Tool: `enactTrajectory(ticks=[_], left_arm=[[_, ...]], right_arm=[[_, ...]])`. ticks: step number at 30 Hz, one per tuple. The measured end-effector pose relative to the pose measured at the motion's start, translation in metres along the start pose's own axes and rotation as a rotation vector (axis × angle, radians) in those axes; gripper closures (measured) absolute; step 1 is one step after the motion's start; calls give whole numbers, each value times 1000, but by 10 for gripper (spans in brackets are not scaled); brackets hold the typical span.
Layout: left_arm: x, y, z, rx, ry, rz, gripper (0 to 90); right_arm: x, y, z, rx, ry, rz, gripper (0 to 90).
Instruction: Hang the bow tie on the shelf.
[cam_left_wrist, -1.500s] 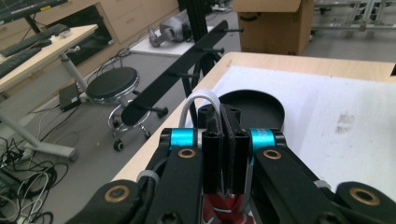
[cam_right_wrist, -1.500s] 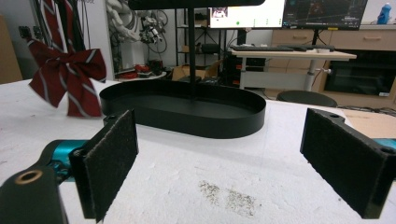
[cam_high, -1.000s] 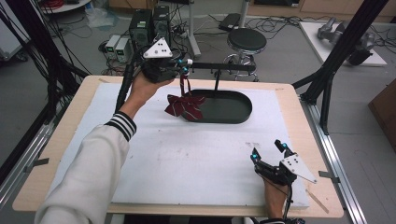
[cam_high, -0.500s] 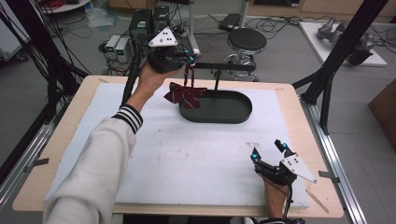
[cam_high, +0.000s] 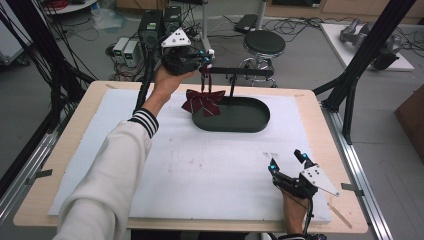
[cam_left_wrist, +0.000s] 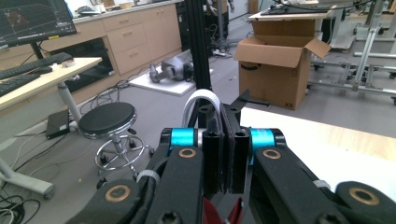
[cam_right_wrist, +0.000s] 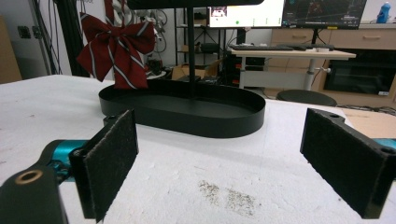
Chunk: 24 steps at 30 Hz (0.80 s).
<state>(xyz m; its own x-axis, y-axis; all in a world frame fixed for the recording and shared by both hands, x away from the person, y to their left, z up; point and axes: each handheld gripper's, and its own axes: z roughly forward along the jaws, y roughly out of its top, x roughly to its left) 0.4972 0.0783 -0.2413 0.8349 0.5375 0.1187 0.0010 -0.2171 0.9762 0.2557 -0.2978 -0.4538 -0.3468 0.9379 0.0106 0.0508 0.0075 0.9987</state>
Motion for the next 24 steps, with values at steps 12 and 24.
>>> enactTrajectory(ticks=[12,24], left_arm=[[14,-18,7,68,98,-69,874],[20,-31,9,138,151,-135,865]], right_arm=[[0,0,0,0,2,3,103],[-1,-1,-1,-16,5,3,103]])
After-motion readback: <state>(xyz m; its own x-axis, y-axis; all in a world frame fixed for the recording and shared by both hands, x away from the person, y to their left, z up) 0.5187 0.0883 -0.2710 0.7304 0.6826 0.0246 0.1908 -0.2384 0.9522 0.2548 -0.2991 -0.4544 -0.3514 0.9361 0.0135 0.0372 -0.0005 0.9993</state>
